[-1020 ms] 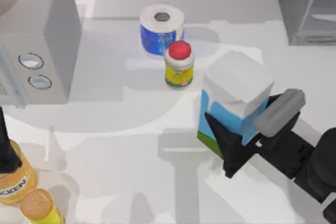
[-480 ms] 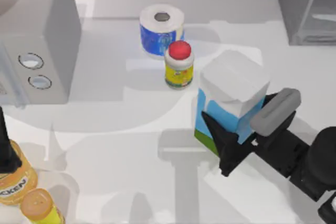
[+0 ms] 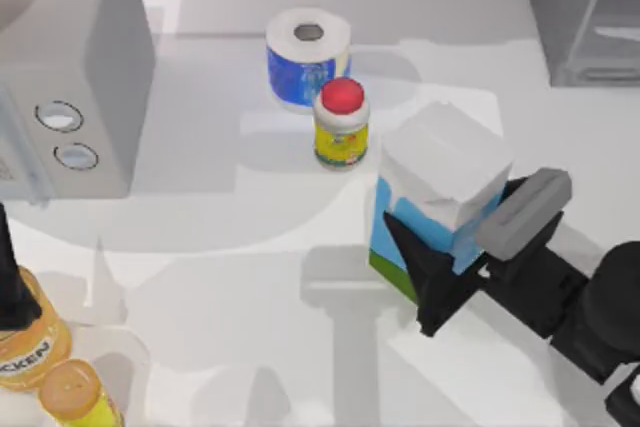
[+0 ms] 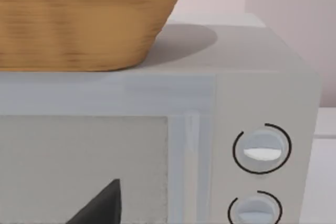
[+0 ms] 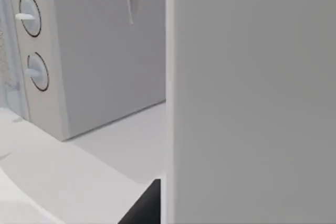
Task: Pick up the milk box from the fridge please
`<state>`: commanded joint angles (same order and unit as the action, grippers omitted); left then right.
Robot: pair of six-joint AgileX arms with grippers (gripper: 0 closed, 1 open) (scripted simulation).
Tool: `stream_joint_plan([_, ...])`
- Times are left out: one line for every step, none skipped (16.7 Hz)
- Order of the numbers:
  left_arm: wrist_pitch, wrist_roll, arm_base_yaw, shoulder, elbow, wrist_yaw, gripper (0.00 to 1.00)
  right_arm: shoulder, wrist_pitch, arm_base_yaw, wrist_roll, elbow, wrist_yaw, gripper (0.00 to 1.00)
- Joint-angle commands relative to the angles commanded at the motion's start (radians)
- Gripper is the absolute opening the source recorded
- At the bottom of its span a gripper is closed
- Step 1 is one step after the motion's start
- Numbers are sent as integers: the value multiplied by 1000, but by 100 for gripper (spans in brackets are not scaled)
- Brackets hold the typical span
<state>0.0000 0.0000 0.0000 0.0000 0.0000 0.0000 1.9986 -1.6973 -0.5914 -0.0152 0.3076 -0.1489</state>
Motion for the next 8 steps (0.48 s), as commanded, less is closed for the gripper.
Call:
stream_joint_plan([0,0,0,0,0,0,100,0,0,0,0,0,0,90])
stream_joint_plan([0,0,0,0,0,0,100,0,0,0,0,0,0,98])
stream_joint_plan([0,0,0,0,0,0,100,0,0,0,0,0,0,100])
stream_joint_plan([0,0,0,0,0,0,100,0,0,0,0,0,0,100])
stream_joint_plan([0,0,0,0,0,0,100,0,0,0,0,0,0,100])
stream_joint_plan([0,0,0,0,0,0,100,0,0,0,0,0,0,100])
stream_joint_plan([0,0,0,0,0,0,100,0,0,0,0,0,0,100])
stream_joint_plan([0,0,0,0,0,0,100,0,0,0,0,0,0,100])
